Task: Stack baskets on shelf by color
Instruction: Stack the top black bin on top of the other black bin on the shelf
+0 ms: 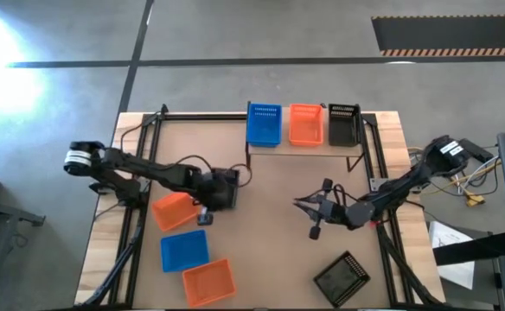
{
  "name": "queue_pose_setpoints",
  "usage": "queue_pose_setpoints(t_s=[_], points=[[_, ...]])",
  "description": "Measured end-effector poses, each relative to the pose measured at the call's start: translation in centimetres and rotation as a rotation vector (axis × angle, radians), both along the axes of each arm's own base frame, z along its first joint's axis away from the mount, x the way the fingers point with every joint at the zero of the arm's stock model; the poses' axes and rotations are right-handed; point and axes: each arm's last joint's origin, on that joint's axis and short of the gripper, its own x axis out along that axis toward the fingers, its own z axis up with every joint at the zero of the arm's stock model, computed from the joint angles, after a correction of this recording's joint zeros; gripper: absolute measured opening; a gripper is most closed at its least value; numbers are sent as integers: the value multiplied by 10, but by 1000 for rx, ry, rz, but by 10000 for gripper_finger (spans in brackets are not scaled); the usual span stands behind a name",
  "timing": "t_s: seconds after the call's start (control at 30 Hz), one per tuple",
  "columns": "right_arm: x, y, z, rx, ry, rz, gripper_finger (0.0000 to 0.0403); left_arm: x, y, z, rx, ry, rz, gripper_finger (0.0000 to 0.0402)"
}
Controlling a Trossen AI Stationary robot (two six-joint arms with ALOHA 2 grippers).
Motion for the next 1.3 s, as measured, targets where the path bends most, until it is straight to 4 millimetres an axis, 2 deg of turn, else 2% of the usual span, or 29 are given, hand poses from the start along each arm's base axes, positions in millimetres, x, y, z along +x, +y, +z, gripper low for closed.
queue_pose_setpoints(t_s=[0.17, 0.3, 0.4, 0.53, 0.63, 0.97, 1.1, 1.3], points=[[-8, 1, 7, 108, 63, 74, 47, 28, -22, 15, -131, -193, -228, 7], [-12, 1, 15, 190, 185, 86, 48, 57, -33, 19, -108, -331, -360, 1], [-16, 4, 28, 241, 315, 71, 59, 79, -36, 13, -79, -350, -457, 0], [-19, 7, 44, 311, 482, 11, 90, 109, -35, 8, -32, -401, -555, 0], [-16, 13, 46, 330, 553, 4, 117, 130, -33, 3, -13, -434, -618, 0], [16, 41, 35, 463, 669, 30, 182, 193, -15, -4, 76, -594, -623, 0], [19, 45, 42, 433, 862, -48, 191, 203, -12, -6, 90, -591, -614, 0], [1, 40, 55, 180, 1201, -209, 189, 197, -13, -4, 120, -553, -674, 0]])
